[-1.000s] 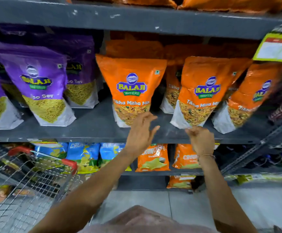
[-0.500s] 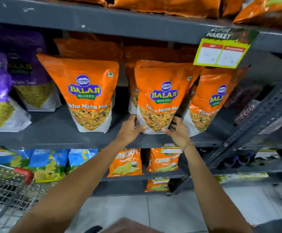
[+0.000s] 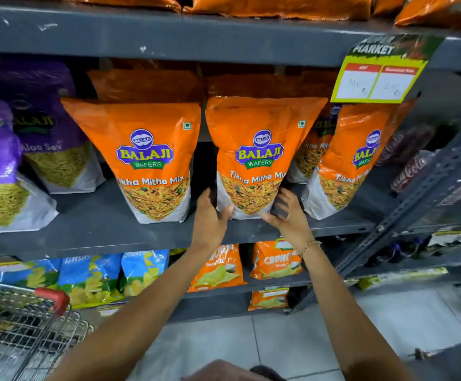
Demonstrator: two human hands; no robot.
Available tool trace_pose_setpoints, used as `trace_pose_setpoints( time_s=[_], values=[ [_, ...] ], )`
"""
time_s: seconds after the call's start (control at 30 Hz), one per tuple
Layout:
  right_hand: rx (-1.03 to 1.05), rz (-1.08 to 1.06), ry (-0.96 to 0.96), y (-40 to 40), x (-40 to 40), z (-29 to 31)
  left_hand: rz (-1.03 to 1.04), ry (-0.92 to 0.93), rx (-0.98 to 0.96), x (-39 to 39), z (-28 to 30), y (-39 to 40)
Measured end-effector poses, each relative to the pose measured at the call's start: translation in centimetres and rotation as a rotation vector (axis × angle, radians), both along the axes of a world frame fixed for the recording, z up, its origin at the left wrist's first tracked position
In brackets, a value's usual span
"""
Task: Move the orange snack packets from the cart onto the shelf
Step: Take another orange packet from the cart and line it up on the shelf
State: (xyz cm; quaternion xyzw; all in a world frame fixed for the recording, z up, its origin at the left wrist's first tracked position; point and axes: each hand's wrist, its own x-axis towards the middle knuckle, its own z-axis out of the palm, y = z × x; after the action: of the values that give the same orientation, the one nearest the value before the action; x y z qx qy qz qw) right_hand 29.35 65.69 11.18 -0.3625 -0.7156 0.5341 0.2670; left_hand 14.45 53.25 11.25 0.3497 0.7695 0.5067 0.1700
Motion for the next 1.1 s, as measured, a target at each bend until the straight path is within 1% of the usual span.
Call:
trace_pose_setpoints(
  time_s=[0.03, 0.1, 0.17, 0.23, 0.3, 0.33, 0.37, 0.43, 0.47, 0.53, 0.6, 0.67, 0.77, 0.8, 0.9, 0.93, 1.0, 1.1],
  values=[
    [0.037, -0.049, -0.033, -0.1, 0.9, -0.1, 0.057, -0.038, 0.06, 1.2, 0.0, -0.3],
    [0.16, -0.187, -0.093, 0.2, 3.3, -0.1, 0.108, -0.016, 0.17, 4.1, 0.4, -0.7],
    [0.281, -0.355, -0.164, 1.4, 6.3, 0.2, 0.061, 0.036, 0.262, 6.7, 1.4, -0.2],
    [0.325, -0.519, -0.206, 3.5, 9.2, 0.7, -0.072, 0.061, 0.258, 8.6, 2.3, 1.6],
    [0.294, -0.577, -0.256, 6.1, 11.3, 1.8, -0.218, 0.048, 0.146, 10.2, 2.9, 4.4],
    [0.256, -0.558, -0.267, 7.3, 11.9, 2.5, -0.276, 0.031, 0.08, 11.0, 2.9, 5.9],
    [0.148, -0.521, -0.193, 8.6, 12.3, 3.0, -0.313, 0.009, 0.018, 11.8, 2.8, 7.3],
    [-0.125, -0.429, 0.023, 10.8, 12.6, 3.8, -0.365, -0.033, -0.066, 13.0, 2.6, 9.8],
    [-0.196, -0.356, 0.057, 11.8, 12.7, 3.8, -0.386, -0.058, -0.093, 13.4, 2.5, 10.8],
    [-0.176, -0.189, -0.036, 13.4, 12.9, 3.8, -0.387, -0.089, -0.091, 14.0, 2.2, 12.6],
    [-0.161, -0.074, -0.086, 14.4, 13.2, 3.9, -0.353, -0.117, -0.063, 14.6, 1.6, 14.0],
    [-0.167, 0.018, -0.079, 15.7, 13.5, 3.7, -0.291, -0.09, -0.013, 15.6, 1.2, 14.8],
    [-0.165, 0.12, -0.072, 17.1, 13.7, 3.2, -0.142, -0.104, -0.026, 16.5, 1.3, 15.8],
    [-0.134, 0.14, -0.094, 17.2, 13.7, 2.9, -0.104, -0.085, -0.043, 16.5, 1.2, 15.9],
    [-0.028, 0.14, -0.189, 17.2, 13.5, 2.1, -0.083, -0.095, -0.097, 15.3, 1.1, 16.1],
    [-0.013, 0.14, -0.184, 17.1, 13.5, 1.7, -0.09, -0.09, -0.13, 14.7, 1.2, 16.1],
    [-0.006, 0.116, -0.108, 16.8, 13.3, 1.1, -0.105, -0.064, -0.188, 13.6, 1.2, 16.0],
    [0.045, 0.08, -0.041, 16.7, 13.2, 0.2, -0.123, -0.075, -0.175, 13.0, 0.9, 16.0]
  ],
)
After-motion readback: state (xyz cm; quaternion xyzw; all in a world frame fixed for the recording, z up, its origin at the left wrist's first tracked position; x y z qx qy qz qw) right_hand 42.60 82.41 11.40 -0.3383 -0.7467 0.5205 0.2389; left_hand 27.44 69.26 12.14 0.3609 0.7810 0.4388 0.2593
